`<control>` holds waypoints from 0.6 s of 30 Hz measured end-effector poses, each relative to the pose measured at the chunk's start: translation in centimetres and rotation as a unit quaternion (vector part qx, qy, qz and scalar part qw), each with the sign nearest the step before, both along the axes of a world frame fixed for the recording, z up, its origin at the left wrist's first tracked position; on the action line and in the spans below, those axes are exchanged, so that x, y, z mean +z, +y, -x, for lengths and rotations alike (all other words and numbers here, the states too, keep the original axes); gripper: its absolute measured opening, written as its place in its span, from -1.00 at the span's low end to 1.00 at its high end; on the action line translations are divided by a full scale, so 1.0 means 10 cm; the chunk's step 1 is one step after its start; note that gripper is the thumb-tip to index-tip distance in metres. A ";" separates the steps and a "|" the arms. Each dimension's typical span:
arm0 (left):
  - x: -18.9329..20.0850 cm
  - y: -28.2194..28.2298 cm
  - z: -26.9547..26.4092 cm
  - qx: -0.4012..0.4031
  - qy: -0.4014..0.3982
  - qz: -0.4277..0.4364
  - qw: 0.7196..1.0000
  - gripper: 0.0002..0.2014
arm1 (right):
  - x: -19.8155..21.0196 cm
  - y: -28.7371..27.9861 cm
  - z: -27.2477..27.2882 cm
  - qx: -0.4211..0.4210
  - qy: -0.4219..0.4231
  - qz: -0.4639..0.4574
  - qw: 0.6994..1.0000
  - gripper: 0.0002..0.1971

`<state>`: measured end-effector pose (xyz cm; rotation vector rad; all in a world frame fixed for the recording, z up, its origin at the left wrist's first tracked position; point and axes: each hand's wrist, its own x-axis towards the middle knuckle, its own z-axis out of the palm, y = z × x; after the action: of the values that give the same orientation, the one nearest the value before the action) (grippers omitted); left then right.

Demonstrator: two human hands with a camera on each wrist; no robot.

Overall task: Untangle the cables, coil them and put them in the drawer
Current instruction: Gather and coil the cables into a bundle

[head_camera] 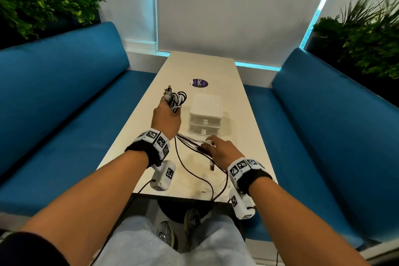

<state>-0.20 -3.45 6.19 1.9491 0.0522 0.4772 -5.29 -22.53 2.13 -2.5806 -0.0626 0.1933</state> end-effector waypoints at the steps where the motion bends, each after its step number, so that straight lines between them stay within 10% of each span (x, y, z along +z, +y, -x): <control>1: -0.01 0.04 0.00 0.006 -0.003 -0.012 1.000 -0.72 | -0.01 -0.01 0.00 -0.007 0.011 -0.020 1.000 -0.52; 8: 0.01 0.32 -0.08 0.073 -0.004 -0.013 0.997 -0.73 | -0.17 -0.41 0.03 0.026 0.085 0.040 0.995 -0.57; 13: -0.09 0.23 -0.06 0.053 0.007 -0.016 0.998 -0.70 | -0.11 -0.47 0.07 0.043 0.023 0.270 0.962 -0.68; 18: 0.00 0.20 -0.06 0.057 0.001 -0.004 0.998 -0.69 | -0.11 -0.54 0.15 0.066 0.010 0.359 0.931 -0.23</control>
<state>0.44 -1.49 6.19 1.9625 0.1636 0.5507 -6.84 -27.93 1.06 -3.3084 -0.1895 0.3448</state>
